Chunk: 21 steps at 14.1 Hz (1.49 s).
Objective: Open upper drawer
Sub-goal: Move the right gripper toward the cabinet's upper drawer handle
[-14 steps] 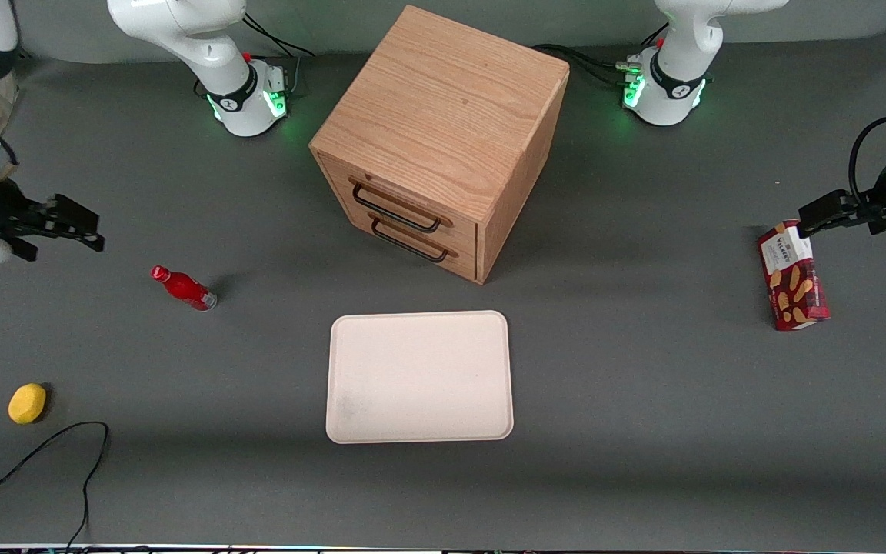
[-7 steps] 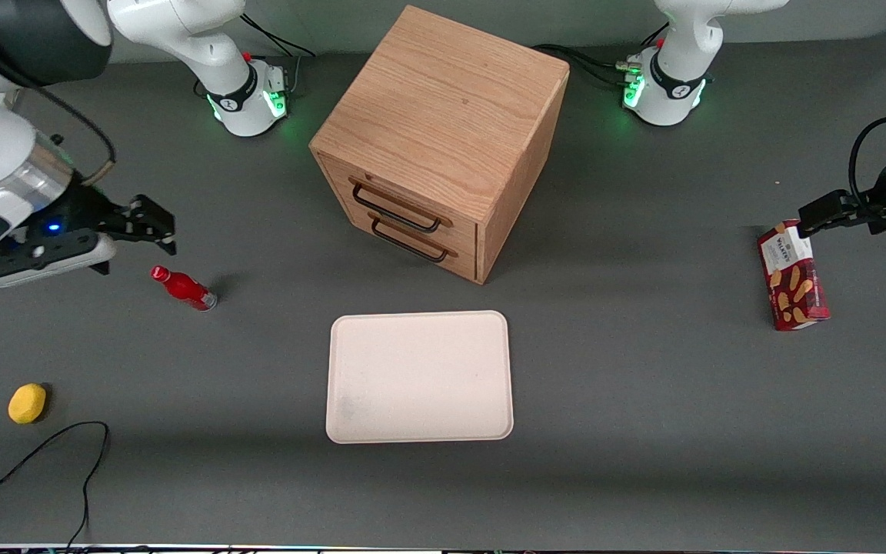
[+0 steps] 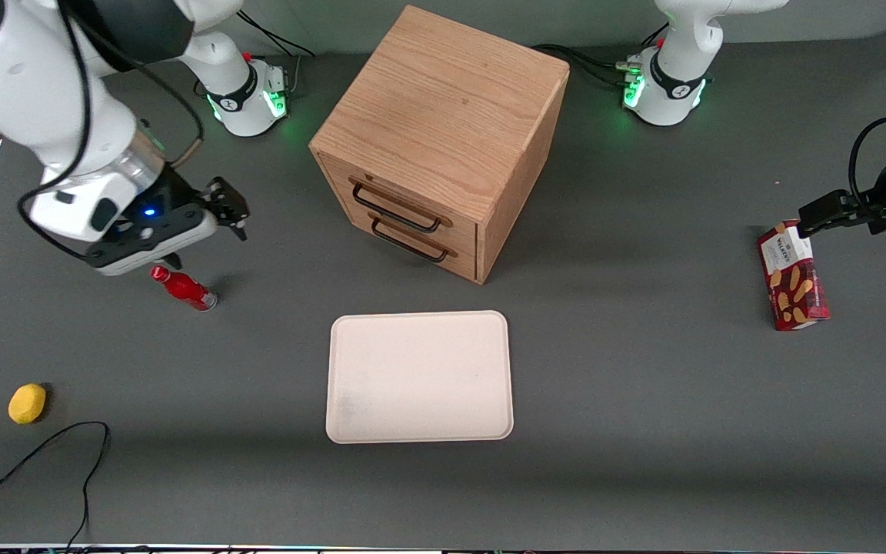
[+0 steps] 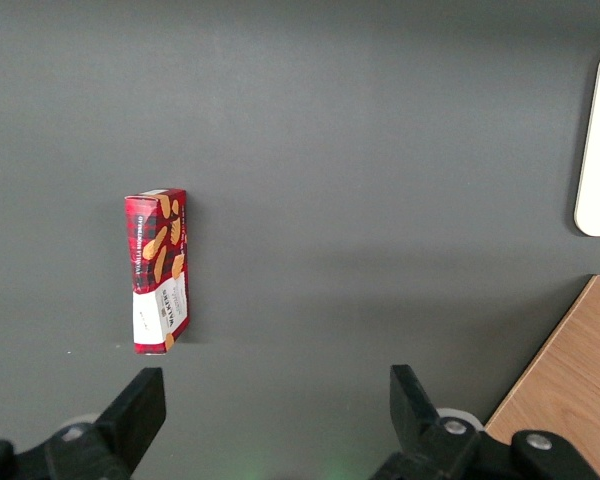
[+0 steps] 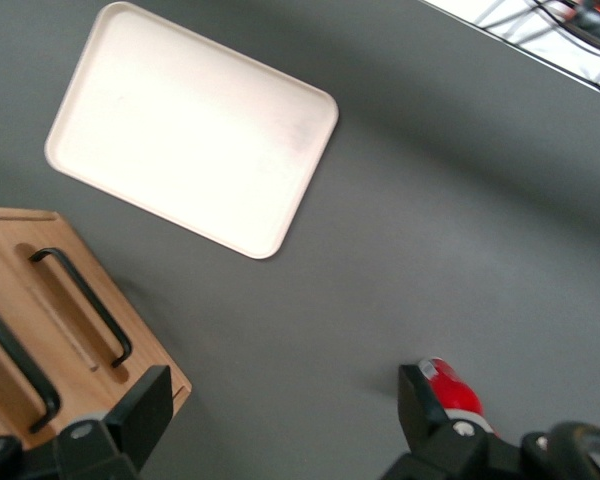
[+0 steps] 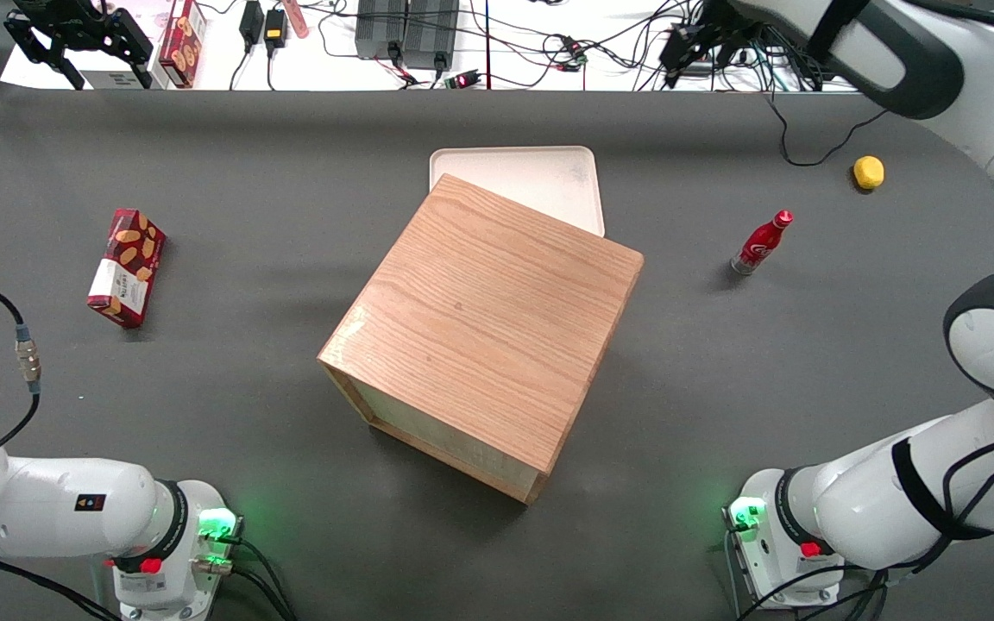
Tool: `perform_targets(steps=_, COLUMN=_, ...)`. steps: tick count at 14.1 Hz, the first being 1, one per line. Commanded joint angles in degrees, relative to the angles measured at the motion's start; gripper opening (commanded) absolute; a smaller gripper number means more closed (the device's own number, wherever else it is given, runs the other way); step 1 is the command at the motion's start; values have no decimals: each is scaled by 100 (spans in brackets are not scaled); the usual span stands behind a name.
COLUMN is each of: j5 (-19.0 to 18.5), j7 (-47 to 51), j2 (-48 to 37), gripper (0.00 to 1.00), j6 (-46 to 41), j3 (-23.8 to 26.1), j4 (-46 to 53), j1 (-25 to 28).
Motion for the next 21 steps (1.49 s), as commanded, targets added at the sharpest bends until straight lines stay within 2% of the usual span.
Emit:
perform_targets(steps=1, j5=-72, j7=-544, j2=281, gripper=100, j6=-25, j3=-74, j4=410, j1=445)
perform_targets(steps=7, j5=7, j7=-959, j2=554, gripper=100, j6=-43, j3=-65, j4=472, j1=1086)
perform_targets(steps=10, j5=112, j7=-1406, j2=616, gripper=100, j6=-69, j3=-65, j4=472, j1=1158)
perform_targets(steps=12, j5=279, j7=-1916, j2=607, gripper=100, j6=-78, j3=-74, j4=472, j1=1149)
perform_targets(steps=18, j5=938, j7=-1953, j2=616, gripper=100, j6=-95, j3=-91, j4=463, j1=1158)
perform_targets(steps=21, j5=1027, j7=-2224, j2=651, gripper=100, j6=-104, j3=-74, j4=446, j1=1158)
